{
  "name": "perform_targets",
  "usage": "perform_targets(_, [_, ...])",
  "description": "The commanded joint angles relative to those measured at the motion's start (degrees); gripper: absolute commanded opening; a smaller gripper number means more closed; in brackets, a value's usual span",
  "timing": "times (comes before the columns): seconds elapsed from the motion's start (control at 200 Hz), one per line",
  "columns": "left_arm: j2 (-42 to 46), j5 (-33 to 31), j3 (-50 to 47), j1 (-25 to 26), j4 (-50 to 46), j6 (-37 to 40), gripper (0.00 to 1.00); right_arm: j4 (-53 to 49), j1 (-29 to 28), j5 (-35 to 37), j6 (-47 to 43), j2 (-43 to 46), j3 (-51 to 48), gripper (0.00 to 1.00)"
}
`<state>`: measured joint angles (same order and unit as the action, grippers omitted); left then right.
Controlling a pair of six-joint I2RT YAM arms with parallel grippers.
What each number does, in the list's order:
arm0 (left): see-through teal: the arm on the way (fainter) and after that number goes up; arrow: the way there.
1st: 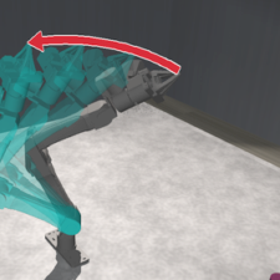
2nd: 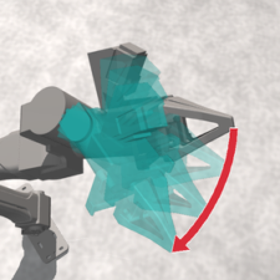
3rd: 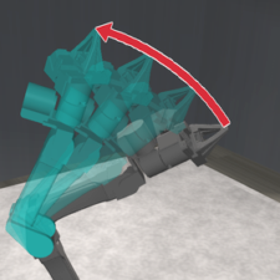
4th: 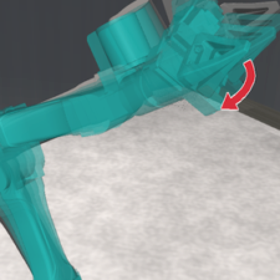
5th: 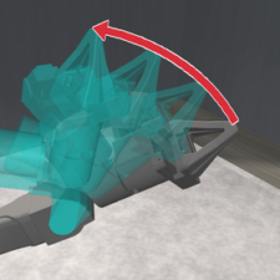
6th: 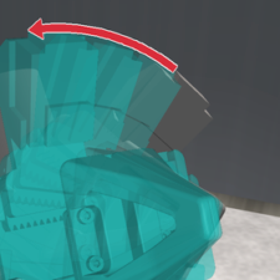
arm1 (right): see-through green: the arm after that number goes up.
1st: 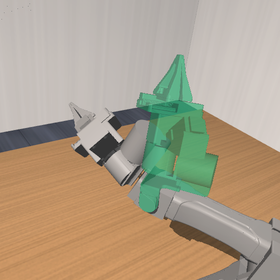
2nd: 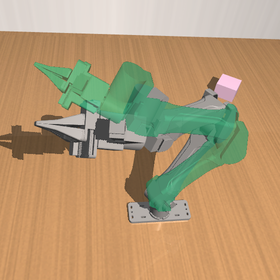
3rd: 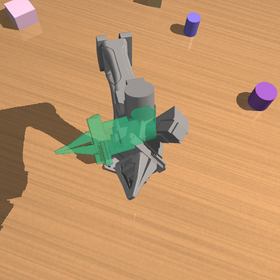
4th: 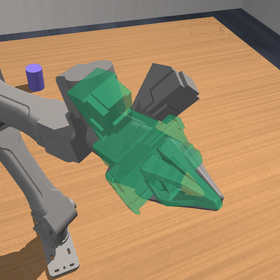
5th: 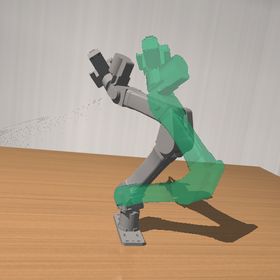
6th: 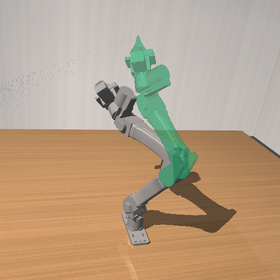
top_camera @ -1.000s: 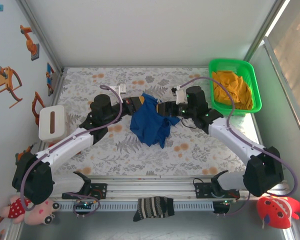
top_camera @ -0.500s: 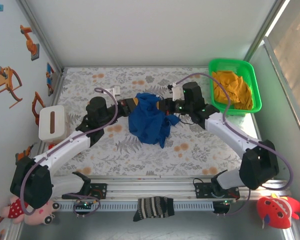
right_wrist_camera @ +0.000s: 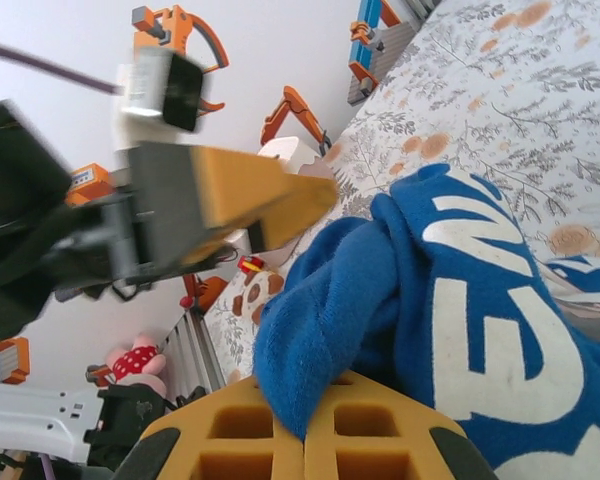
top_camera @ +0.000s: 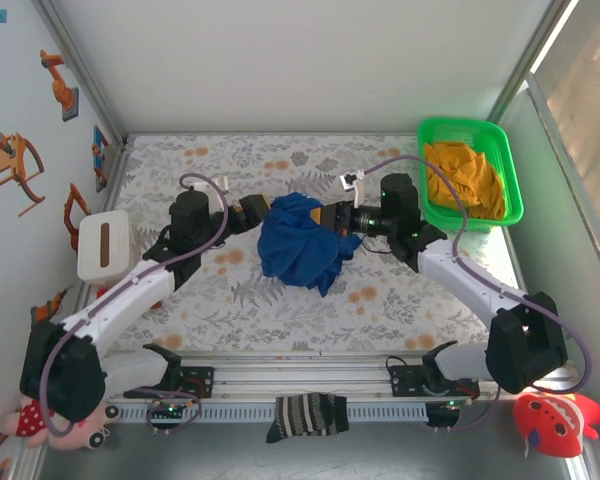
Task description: Fold the inside-out t-shirt
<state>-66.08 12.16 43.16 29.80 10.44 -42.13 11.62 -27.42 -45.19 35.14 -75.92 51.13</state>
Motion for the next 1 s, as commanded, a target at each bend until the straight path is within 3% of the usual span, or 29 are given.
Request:
perform_targets(0.0, [6.2, -6.1, 0.0, 4.7, -3.4, 0.6, 0.83, 7.3, 0.5, -1.8, 3.1, -0.8, -1.0, 0.0])
perform_targets(0.125, [6.4, -8.9, 1.5, 9.0, -5.1, 1.3, 0.77, 9.9, 0.5, -1.6, 4.5, -1.9, -2.5, 0.0])
perform_targets(0.366, [-2.9, -13.5, 12.3, 13.8, -13.8, 12.1, 0.7, 12.2, 0.5, -1.3, 6.2, -2.7, -4.1, 0.0])
perform_targets(0.556, [-8.6, -13.4, 15.1, 14.5, -16.6, 16.5, 0.68, 11.0, 0.5, -0.8, 5.5, -2.1, -3.9, 0.0])
perform_targets(0.876, [-13.3, -13.2, 13.3, 15.0, -16.4, 17.0, 0.63, 8.7, 0.5, -0.4, 4.3, -1.3, -3.1, 0.0])
perform_targets(0.931, [-14.8, -13.0, 13.8, 15.1, -16.6, 17.2, 0.57, 8.7, 0.5, -0.4, 4.4, -1.2, -3.1, 0.0])
perform_targets(0.996, [-16.5, -13.0, 14.6, 15.1, -17.1, 17.6, 0.34, 8.6, 0.5, -0.2, 4.3, -0.8, -3.1, 0.0])
